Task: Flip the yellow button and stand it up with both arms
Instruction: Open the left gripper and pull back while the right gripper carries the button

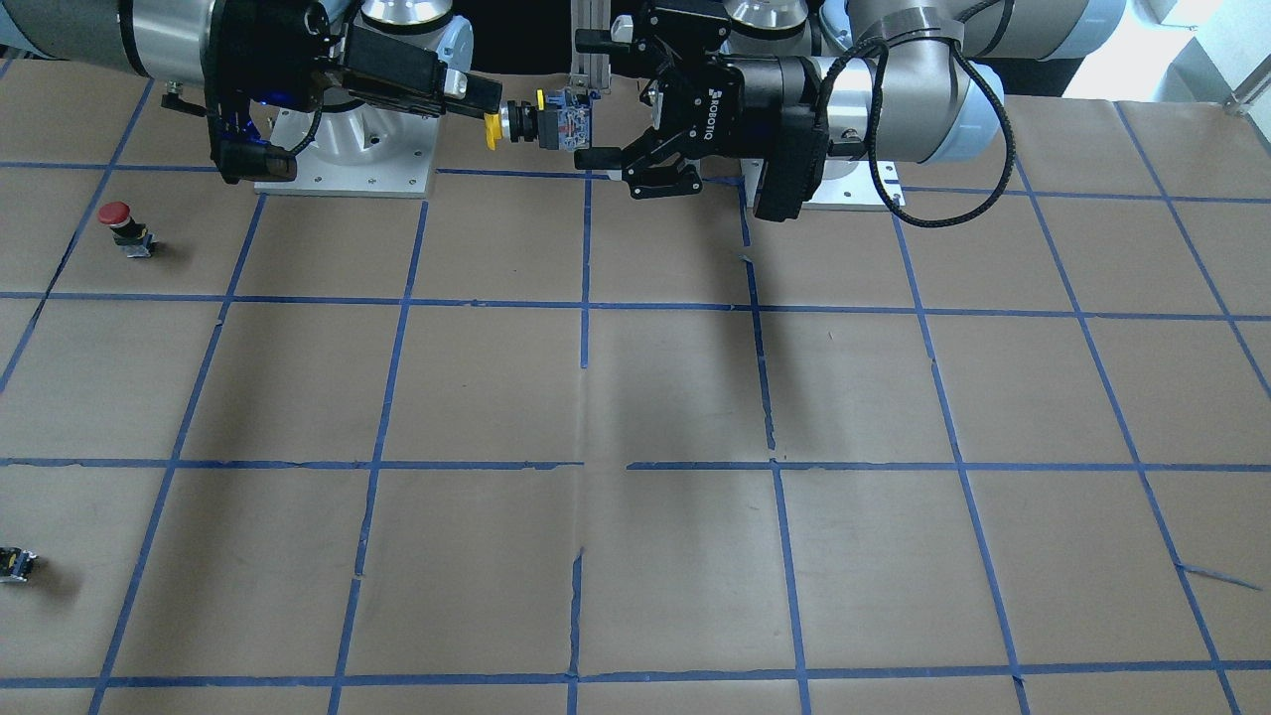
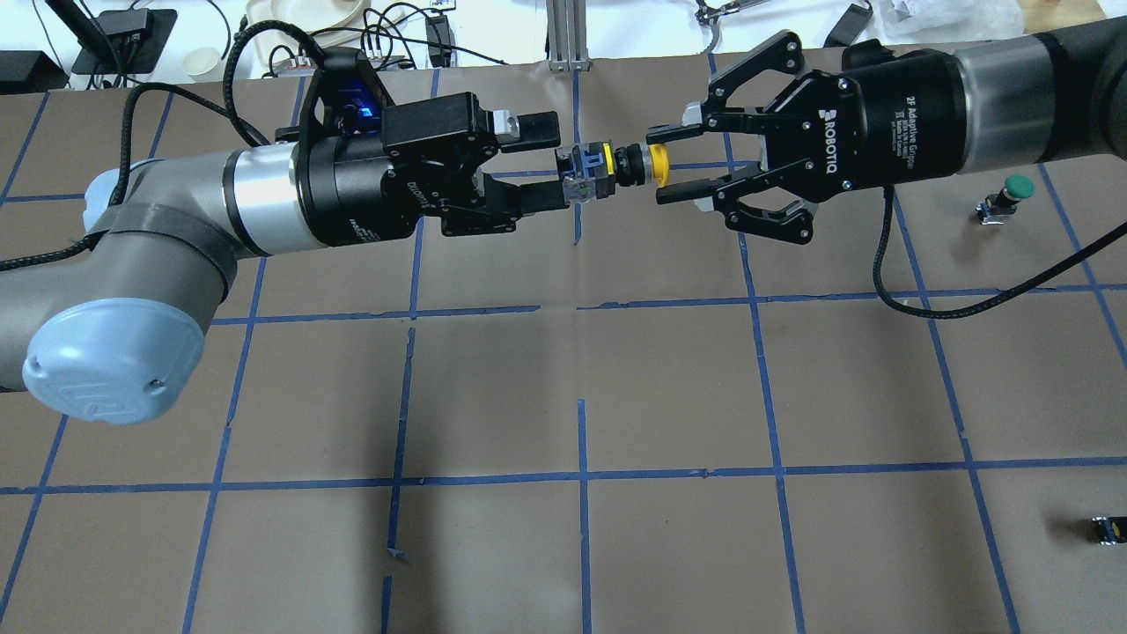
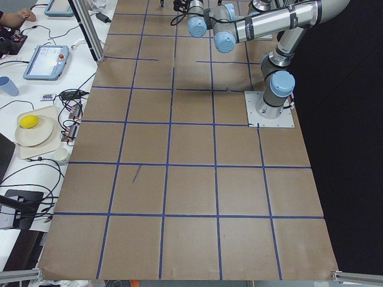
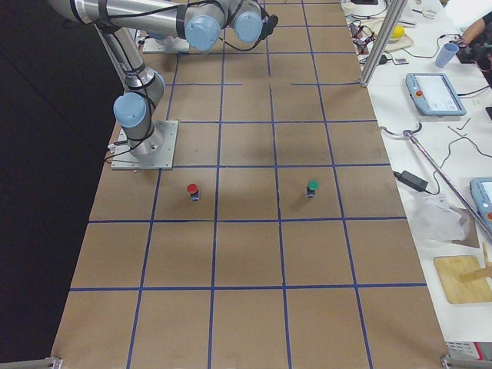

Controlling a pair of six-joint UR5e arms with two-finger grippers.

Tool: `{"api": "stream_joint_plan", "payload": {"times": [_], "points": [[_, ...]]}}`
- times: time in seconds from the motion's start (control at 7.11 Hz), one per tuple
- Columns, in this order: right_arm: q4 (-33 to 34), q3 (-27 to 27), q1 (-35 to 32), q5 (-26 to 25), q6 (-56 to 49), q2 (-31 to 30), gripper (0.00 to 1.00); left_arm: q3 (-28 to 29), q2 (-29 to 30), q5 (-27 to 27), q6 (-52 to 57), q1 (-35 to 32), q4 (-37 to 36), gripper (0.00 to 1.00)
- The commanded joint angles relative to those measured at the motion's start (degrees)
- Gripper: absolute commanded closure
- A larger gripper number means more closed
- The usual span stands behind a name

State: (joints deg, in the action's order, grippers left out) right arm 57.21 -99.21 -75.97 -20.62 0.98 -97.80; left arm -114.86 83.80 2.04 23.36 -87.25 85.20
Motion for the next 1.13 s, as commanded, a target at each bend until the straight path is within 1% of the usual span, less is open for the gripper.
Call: {"api": "stream_joint_plan", "payload": {"times": [0.0,0.14,0.28,0.42,0.56,0.7,0.84,0.99], "points": [[0.44,4.27,7.20,-11.49,1.12,-0.03,0.69,0.08,-0.13,-2.02,-8.46,0.15,-7.89,0.00],[1.75,5.59,10.89,-15.64,1.04,0.06,0.71,-0.01,0.39,-7.34,-13.73,0.41,-14.73,0.00],[3.59,5.87,13.11,-25.34,2.34,-0.11,0.73,-0.01,1.09,-11.40,-18.39,0.41,-21.50,0.00],[6.04,5.78,13.56,-34.31,4.45,-0.03,0.79,-0.36,1.54,-16.75,-19.05,0.67,-24.27,0.00],[9.63,5.17,13.57,-43.63,5.08,-0.20,0.86,0.07,1.54,-23.85,-19.23,0.85,-24.47,0.00],[10.10,4.82,13.48,-49.20,4.47,1.19,0.89,0.95,1.89,-30.71,-19.84,1.20,-24.47,0.00],[14.29,4.47,13.57,-50.21,0.90,4.51,0.90,4.78,3.46,-39.65,-23.24,1.20,-23.77,0.00],[15.98,4.38,14.00,-55.10,-1.49,6.55,0.92,9.87,5.13,-46.96,-26.14,1.12,-20.98,0.00]]}}
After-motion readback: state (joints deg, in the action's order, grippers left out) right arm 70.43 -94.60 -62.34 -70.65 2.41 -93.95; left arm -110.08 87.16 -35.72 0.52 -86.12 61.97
